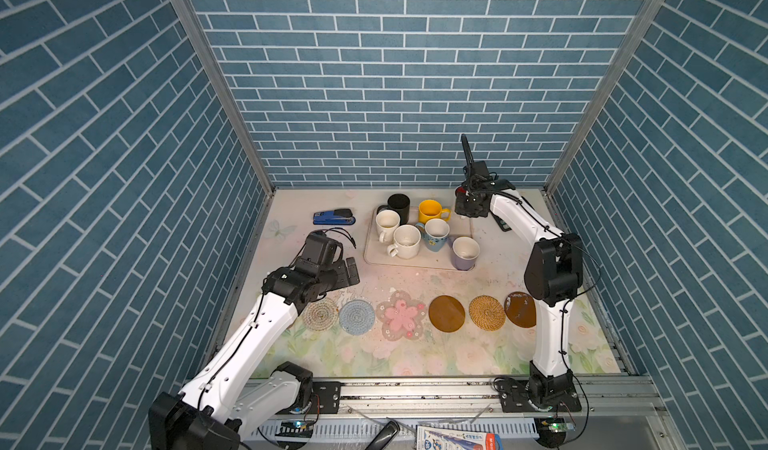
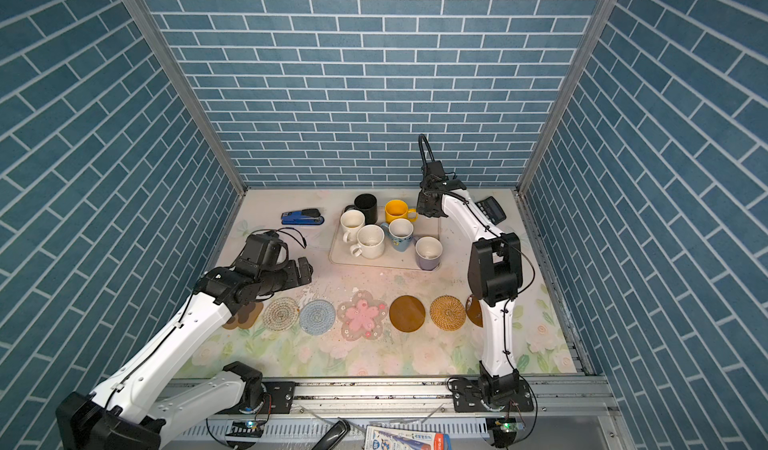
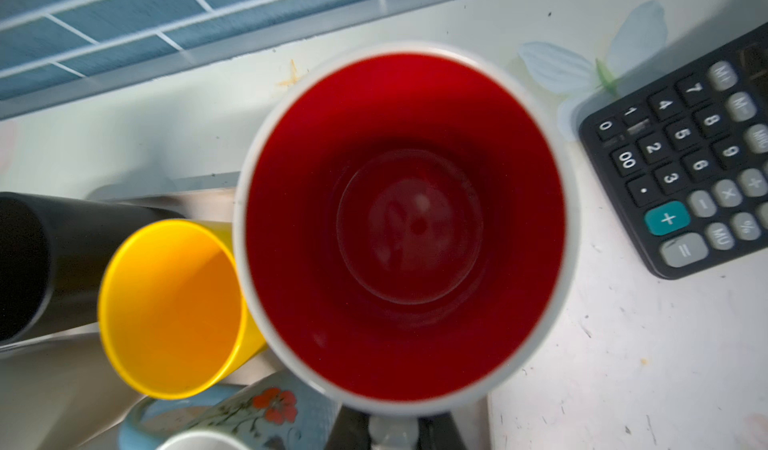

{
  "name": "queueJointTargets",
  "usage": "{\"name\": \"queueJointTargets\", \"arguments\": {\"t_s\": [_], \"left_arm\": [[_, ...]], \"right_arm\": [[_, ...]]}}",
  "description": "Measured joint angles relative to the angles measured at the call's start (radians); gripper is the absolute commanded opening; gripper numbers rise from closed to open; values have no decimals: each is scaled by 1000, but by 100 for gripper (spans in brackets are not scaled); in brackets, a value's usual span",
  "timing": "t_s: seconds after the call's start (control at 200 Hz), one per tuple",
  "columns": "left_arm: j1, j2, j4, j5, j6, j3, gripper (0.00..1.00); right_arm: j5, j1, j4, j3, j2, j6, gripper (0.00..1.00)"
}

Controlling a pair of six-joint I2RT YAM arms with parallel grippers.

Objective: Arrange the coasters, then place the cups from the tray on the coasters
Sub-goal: 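Carry the red-lined mug toward the robot over the dark wooden coaster while left gripper shifts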

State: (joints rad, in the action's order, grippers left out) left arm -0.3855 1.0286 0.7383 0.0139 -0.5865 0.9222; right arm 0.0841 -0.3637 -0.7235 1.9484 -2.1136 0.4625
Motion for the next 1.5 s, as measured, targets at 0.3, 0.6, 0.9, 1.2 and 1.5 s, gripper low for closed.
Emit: {"name": "queueJointTargets", "arguments": {"t_s": [0.3, 0.6, 0.9, 1.2, 1.5], "left_arm": [[0, 21, -3, -9, 4, 15, 99], [-5, 79, -34, -35, 3, 22, 99], [-129, 193, -71, -9, -4, 77, 99], [-236, 270, -117, 30, -25, 101, 99], [-336, 311, -156, 74, -47, 101, 99]], "right_arm": [[3, 0, -9, -104, 152, -1, 0], [25, 0, -28, -311, 347, -1, 0], [24, 32, -67, -557, 584, 6, 0], [16, 64, -77, -781, 794, 39, 0], [-9, 74, -82, -996, 980, 90, 0]]}}
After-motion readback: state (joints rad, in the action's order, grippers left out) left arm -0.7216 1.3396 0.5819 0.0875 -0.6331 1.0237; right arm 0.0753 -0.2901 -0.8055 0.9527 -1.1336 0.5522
